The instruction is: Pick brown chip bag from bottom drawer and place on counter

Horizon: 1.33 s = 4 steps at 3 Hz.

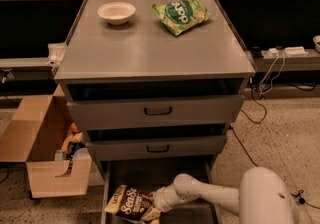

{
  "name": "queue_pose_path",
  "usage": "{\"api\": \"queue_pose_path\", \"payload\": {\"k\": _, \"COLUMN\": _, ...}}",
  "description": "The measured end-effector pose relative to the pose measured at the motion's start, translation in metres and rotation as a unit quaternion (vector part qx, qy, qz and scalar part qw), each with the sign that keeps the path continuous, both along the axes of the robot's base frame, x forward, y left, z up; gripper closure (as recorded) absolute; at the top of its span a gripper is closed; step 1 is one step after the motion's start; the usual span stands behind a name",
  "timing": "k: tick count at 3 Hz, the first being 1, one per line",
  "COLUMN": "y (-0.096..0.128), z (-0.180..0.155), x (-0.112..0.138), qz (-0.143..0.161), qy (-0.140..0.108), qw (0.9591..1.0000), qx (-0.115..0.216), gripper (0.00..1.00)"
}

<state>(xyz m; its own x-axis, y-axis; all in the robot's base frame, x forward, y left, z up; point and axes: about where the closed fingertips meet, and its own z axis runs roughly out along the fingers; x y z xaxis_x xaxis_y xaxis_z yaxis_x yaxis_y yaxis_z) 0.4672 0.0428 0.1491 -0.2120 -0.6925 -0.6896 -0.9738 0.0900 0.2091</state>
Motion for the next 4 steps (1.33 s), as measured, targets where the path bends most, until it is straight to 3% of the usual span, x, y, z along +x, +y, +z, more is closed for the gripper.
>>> {"api": "queue_pose_path", "payload": {"k": 1, "y": -0.006, "z": 0.020, "x": 0.001, "qz": -0.006, "qy": -0.014, "qw": 0.9991, "qx": 0.041, "gripper": 0.70}}
{"api": "queue_pose_path", "payload": {"k": 2, "y": -0.024, "z": 0.081, "x": 0.001, "qz": -0.015, "qy": -0.047, "qw": 0.9873, "qx": 0.151, "gripper": 0.99}}
{"api": "queue_pose_path", "payload": {"k": 3, "y": -0.058, "z": 0.156, "x": -0.009, "qz": 0.000, "qy": -0.103, "qw": 0.9696, "qx": 0.222, "gripper": 1.00}}
{"api": "queue_pose_path", "payload": {"k": 4, "y": -0.056, "z": 0.159, "x": -0.010, "qz": 0.002, "qy": -0.105, "qw": 0.9693, "qx": 0.222, "gripper": 1.00}}
